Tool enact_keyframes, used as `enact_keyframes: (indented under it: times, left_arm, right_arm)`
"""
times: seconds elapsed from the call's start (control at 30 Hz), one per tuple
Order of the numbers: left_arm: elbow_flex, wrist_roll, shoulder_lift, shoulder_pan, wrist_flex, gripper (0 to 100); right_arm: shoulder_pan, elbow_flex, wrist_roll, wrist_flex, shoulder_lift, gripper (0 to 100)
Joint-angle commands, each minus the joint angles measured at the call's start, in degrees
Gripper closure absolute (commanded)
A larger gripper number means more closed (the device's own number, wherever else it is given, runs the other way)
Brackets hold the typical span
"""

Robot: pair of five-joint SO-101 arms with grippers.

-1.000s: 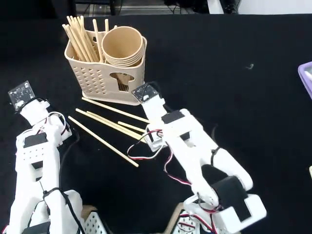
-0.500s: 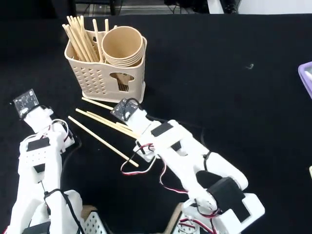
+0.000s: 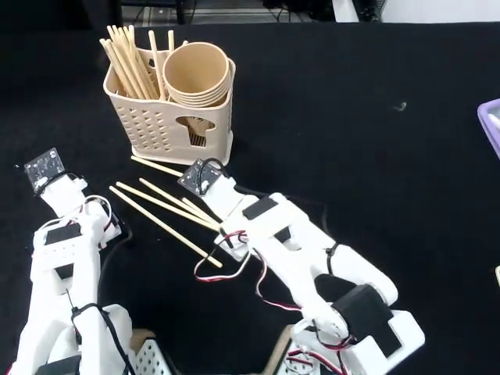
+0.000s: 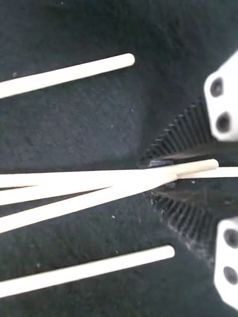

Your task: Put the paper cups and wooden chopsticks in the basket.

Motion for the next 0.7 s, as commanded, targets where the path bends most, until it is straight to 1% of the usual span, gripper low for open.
enact_keyframes:
  times: [0.0, 0.1, 0.13, 0.2, 0.27, 0.33, 0.47, 0.6, 0.67]
  left_arm:
    - [-0.31, 0.35, -0.88, 0.04, -0.88, 90]
    - [-0.31, 0.35, -0.79, 0.04, -0.88, 90]
    - [-0.31, 0.35, -0.79, 0.04, -0.88, 90]
    - [-0.31, 0.35, -0.79, 0.04, -0.97, 90]
    - [-0.31, 0.35, -0.79, 0.04, -0.97, 90]
    - [-0.31, 0.35, -0.79, 0.04, -0.97, 90]
    - [-0.31, 0.35, -0.79, 0.04, -0.97, 90]
    - [-0.31, 0.35, -0.79, 0.04, -0.97, 90]
    - [-0.31, 0.35, -0.79, 0.04, -0.97, 90]
  right_arm:
    - [-1.05, 0.75, 0.62, 3.25, -6.73, 96.6]
    - [-1.05, 3.65, 0.70, 4.31, -11.74, 96.7]
    - [-0.97, 4.88, 1.85, 4.84, -13.32, 96.7]
    - [-0.79, 7.25, 6.86, 7.38, -15.87, 96.7]
    - [0.97, 8.75, 12.48, 9.32, -17.71, 96.7]
    - [3.34, 8.84, 15.30, 9.41, -18.51, 96.3]
    - [4.75, 8.48, 14.59, 5.80, -17.45, 94.9]
    - [4.66, 7.25, 8.88, 3.25, -14.73, 86.4]
    - [4.66, 6.20, 7.30, 2.20, -13.23, 85.2]
